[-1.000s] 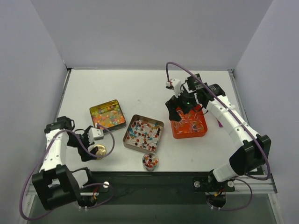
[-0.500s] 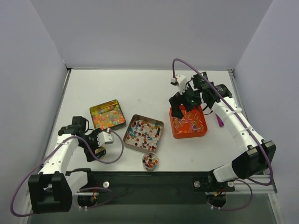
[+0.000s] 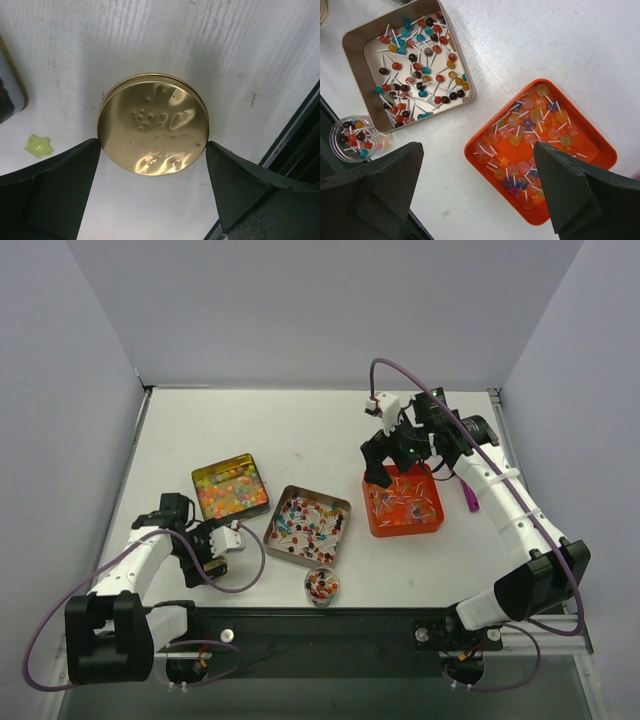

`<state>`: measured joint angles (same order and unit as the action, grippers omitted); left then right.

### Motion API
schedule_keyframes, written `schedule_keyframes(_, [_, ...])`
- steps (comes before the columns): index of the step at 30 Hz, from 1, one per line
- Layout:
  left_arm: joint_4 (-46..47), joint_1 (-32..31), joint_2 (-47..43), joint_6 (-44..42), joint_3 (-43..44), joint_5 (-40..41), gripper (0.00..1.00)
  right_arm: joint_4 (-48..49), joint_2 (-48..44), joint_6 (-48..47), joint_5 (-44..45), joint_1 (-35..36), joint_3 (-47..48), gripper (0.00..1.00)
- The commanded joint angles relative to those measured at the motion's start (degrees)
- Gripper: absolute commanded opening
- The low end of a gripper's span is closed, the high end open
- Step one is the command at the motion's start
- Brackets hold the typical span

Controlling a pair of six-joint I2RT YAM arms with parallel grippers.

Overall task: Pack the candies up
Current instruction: Pick up the bottle lid at the center of the board.

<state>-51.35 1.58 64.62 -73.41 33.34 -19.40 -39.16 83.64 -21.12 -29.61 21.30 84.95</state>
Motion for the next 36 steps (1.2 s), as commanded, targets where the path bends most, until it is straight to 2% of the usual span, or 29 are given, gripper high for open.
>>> schedule_keyframes(1, [1.8, -0.2, -0.3, -2.4, -0.7, -0.7, 0.97, -0.5, 0.5, -0.9, -1.4, -0.5, 2.2, 1.0])
schedule_keyframes(5, [0.4, -0.4, 0.9, -2.3, 0.5, -1.3, 0.97, -0.6, 0.2, -1.2, -1.2, -0.5, 1.7, 1.0])
schedule_keyframes(9, [2.8, -1.1, 1.2, -1.7, -0.6, 0.1, 0.97, -0.6, 0.6, -1.4, -1.4, -0.3, 2.0, 1.0])
schedule_keyframes(17, [6.7, -4.0, -2.9, -1.0, -4.1, 1.1, 0.97, -0.7, 1.0, -2.1, -0.6, -0.4, 2.3, 1.0])
schedule_keyframes(24, [-2.5, -4.0, -7.2, -3.2, 0.9, -6.1, 0.87, -1.0, 0.6, -2.8, 0.1, -0.3, 2.2, 1.0])
schedule_keyframes(29, [-14.1, -4.7, -8.4, -7.3, 11.8, -15.1, 0.87, -1.1, 0.1, -3.3, 1.2, -0.6, 1.6, 1.0])
schedule_keyframes(32, [-17.0, -8.6, -7.2, -3.3, 18.4, -19.5, 0.87, -0.9, 0.1, -3.1, 2.8, -1.7, -0.1, 1.0])
schedule_keyframes(34, [-15.3, -15.5, -5.7, 1.2, 20.9, -20.0, 0.87, -0.4, 0.2, -1.8, 5.6, -2.7, -1.0, 1.0])
schedule_keyframes(35, [-13.8, -18.6, -5.2, 7.2, 22.6, -19.3, 0.87, 0.2, 0.4, -1.2, 6.9, -3.0, -1.5, 1.0])
schedule_keyframes(36, [-10.7, -24.3, -4.3, 9.8, 23.3, -18.4, 0.87, 0.5, 0.6, -0.2, 8.6, -3.6, -2.1, 1.0])
